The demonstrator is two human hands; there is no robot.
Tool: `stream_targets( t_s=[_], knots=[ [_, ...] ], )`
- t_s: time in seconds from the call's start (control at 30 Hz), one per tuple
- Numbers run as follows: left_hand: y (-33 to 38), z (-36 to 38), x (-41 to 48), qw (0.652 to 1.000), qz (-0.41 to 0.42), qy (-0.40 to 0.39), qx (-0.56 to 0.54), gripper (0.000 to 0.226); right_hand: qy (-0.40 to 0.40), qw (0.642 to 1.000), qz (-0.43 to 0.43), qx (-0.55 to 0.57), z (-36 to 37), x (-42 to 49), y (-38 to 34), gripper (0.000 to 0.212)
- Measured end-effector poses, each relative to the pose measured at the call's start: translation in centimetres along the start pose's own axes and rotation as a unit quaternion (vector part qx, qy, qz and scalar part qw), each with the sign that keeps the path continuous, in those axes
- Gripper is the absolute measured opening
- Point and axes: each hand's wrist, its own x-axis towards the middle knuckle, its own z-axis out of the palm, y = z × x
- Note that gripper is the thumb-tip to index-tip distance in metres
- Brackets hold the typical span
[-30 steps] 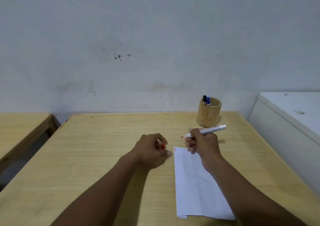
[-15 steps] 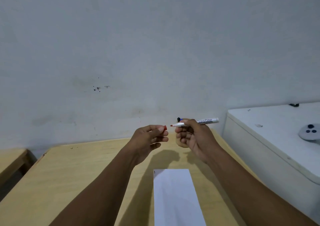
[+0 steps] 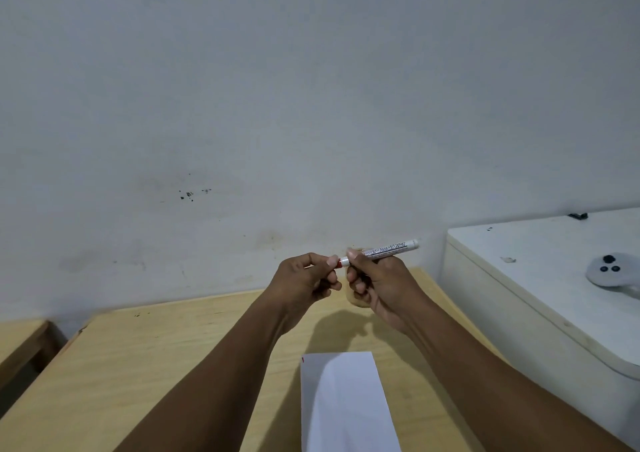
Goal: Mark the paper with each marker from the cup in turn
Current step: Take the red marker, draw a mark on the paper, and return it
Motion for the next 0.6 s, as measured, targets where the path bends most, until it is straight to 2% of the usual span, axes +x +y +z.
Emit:
stream_targets(
  t_s=[0.1, 0.17, 0.23, 0.33, 0.47, 0.6],
  knots=[
    [0.5, 0.0, 0.9, 0.995, 0.038, 0.047, 0.082, 0.018, -0.002, 0.995, 0.060, -0.076, -1.0, 1.0, -0.7, 0.037],
    [1.2, 0.2, 2.1, 0.980, 0.081, 0.095, 0.154, 0.018, 0.057, 0.986, 0.086, -0.131, -2.6, 2.2, -1.6, 0.053],
    [2.0, 0.3, 3.5, 0.957, 0.121, 0.130, 0.228, 0.019, 0.137, 0.971, 0.085, -0.176, -4.6, 3.4, -2.6, 0.059],
    [3.3, 0.4, 5.5, 0.913, 0.156, 0.136, 0.353, 0.019, 0.185, 0.956, 0.063, -0.221, -7.4, 4.6, -4.0, 0.052],
    [3.9, 1.0, 8.1, 0.859, 0.164, 0.099, 0.475, 0.015, 0.177, 0.947, 0.043, -0.263, -9.3, 5.4, -4.9, 0.043],
    [3.3, 2.7, 9.7, 0.822, 0.167, 0.068, 0.540, 0.011, 0.163, 0.945, 0.036, -0.283, -10.2, 6.4, -4.1, 0.041]
  ],
)
